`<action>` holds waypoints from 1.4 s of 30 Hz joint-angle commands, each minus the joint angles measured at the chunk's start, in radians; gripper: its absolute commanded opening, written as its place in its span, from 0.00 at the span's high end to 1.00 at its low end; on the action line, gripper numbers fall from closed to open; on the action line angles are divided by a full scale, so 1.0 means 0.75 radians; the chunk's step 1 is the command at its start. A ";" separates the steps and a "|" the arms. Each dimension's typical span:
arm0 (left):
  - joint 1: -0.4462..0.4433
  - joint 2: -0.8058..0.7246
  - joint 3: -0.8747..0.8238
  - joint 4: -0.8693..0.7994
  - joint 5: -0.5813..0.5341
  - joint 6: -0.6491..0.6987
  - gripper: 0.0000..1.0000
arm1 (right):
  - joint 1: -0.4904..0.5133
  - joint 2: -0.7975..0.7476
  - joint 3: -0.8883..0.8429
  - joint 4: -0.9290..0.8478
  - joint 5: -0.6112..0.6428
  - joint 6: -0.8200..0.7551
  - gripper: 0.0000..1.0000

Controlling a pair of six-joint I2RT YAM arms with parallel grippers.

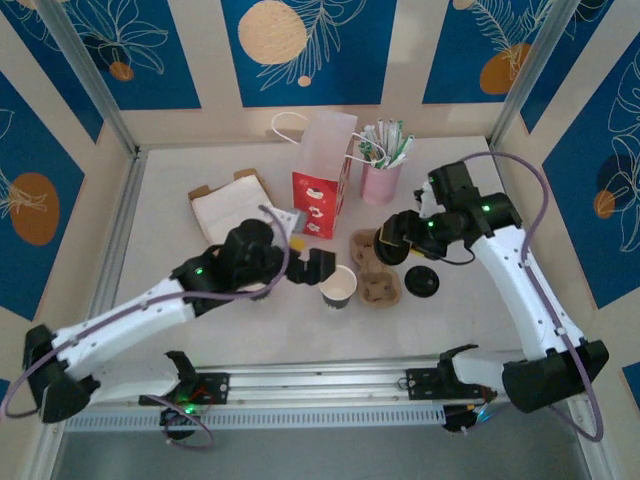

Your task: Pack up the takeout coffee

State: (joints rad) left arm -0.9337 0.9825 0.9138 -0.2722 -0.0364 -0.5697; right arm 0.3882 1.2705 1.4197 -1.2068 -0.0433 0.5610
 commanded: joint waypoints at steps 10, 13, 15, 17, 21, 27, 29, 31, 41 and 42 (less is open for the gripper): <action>0.009 -0.442 -0.210 -0.361 -0.294 -0.052 0.00 | 0.394 0.296 0.282 -0.256 0.221 -0.105 0.34; 0.009 -0.487 -0.241 -0.377 -0.327 -0.039 0.00 | 0.462 0.407 0.363 -0.332 0.275 -0.134 0.34; 0.010 -0.501 -0.256 -0.366 -0.336 -0.030 0.00 | 0.502 0.481 0.414 -0.376 0.298 -0.155 0.33; 0.009 -0.501 -0.268 -0.347 -0.332 -0.023 0.00 | 0.525 0.547 0.456 -0.411 0.313 -0.170 0.33; 0.009 -0.483 -0.279 -0.321 -0.325 -0.013 0.00 | 0.573 0.653 0.527 -0.458 0.347 -0.191 0.32; 0.011 -0.473 -0.297 -0.293 -0.325 0.000 0.00 | 0.593 0.742 0.539 -0.438 0.345 -0.206 0.32; 0.012 -0.472 -0.302 -0.284 -0.325 0.002 0.00 | 0.595 0.762 0.536 -0.430 0.340 -0.208 0.32; 0.012 -0.466 -0.306 -0.281 -0.325 0.005 0.00 | 0.598 0.772 0.522 -0.415 0.329 -0.209 0.32; 0.016 -0.444 -0.311 -0.255 -0.316 0.011 0.00 | 0.602 0.813 0.474 -0.358 0.293 -0.211 0.32; 0.016 -0.439 -0.310 -0.250 -0.314 0.012 0.00 | 0.601 0.817 0.472 -0.356 0.293 -0.210 0.32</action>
State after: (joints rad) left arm -0.9329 0.6506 0.6872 -0.4911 -0.2634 -0.5911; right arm 0.8318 1.8610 1.7866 -1.4734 0.2016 0.4152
